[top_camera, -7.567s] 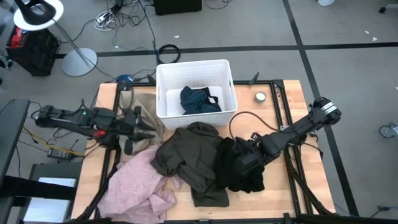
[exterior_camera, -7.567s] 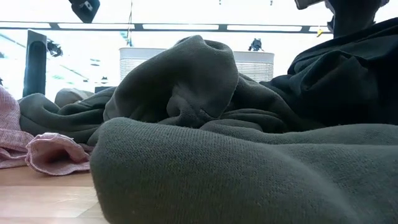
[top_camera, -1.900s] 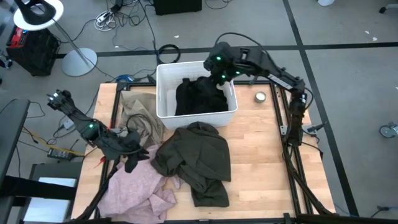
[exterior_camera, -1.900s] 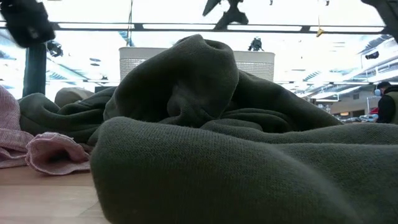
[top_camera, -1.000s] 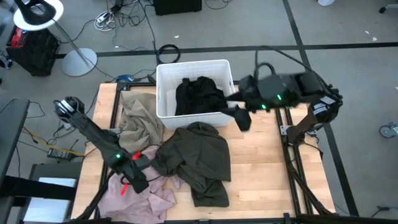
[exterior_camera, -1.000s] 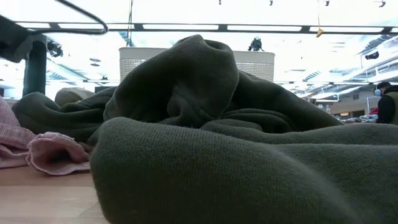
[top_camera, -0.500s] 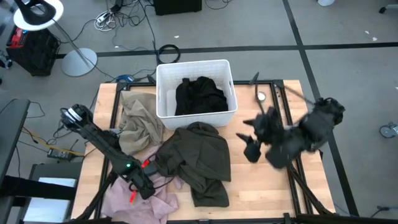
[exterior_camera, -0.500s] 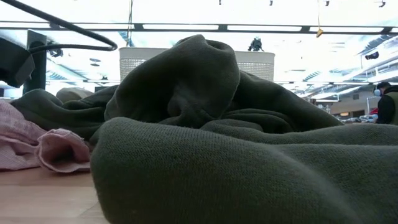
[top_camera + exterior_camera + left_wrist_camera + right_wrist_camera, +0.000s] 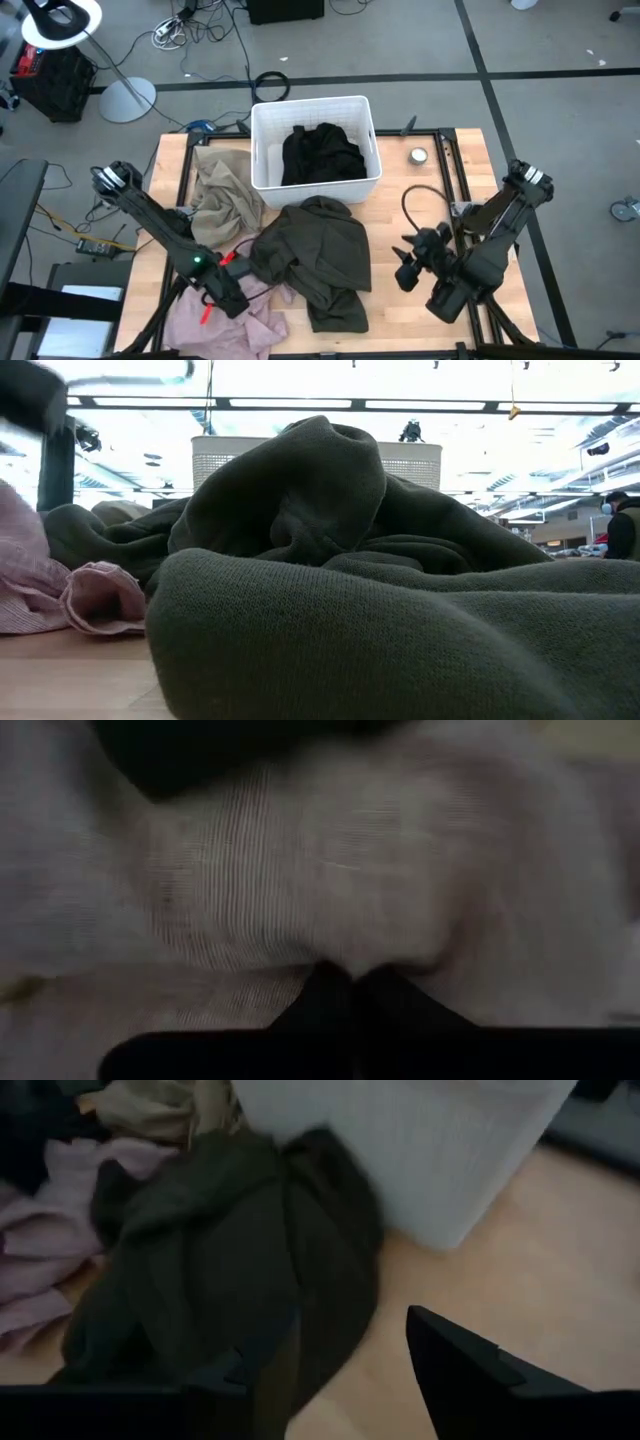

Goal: Sort clothes
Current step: Put the pink shirt into the white laundry bin

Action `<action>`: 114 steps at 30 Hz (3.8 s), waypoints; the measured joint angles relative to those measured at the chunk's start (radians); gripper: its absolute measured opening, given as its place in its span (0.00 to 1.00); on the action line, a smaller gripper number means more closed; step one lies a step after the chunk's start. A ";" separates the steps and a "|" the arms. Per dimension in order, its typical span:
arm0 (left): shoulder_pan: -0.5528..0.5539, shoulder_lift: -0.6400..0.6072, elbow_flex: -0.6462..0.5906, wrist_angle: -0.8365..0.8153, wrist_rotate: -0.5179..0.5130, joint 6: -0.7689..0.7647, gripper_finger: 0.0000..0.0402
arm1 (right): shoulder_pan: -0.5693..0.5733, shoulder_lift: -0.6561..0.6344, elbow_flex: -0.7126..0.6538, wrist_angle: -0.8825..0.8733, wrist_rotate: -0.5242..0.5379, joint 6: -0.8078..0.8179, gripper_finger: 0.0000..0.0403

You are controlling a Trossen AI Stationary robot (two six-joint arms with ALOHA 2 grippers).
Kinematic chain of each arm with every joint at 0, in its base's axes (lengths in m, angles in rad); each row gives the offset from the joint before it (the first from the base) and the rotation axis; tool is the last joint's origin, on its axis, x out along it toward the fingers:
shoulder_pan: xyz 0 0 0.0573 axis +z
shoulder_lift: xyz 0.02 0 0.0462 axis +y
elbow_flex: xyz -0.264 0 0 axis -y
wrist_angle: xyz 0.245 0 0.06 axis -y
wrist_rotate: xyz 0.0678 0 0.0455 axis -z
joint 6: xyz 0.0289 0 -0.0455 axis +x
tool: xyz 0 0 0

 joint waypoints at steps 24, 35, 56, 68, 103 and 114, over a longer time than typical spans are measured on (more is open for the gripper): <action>0.091 -0.025 0.712 -0.568 -0.477 0.057 0.00 | -0.007 -0.567 -0.737 0.915 -0.161 -0.598 0.01; 0.210 -0.025 0.886 -0.395 -0.679 0.337 0.00 | -0.135 -0.666 -0.953 1.190 -0.435 -0.819 0.01; 0.721 -0.020 0.979 0.215 -0.592 1.002 0.00 | -0.154 -0.666 -1.018 1.371 -0.493 -0.840 0.00; 0.983 0.015 0.980 0.672 -0.546 1.306 0.00 | -0.157 -0.666 -1.018 1.376 -0.438 -0.803 0.00; 1.189 0.467 0.977 -0.126 0.022 1.385 0.00 | -0.443 -0.665 -1.017 1.405 -0.385 -0.781 0.00; 1.217 0.737 0.979 -0.142 0.042 1.407 0.02 | -0.463 -0.666 -1.017 1.432 -0.385 -0.723 0.00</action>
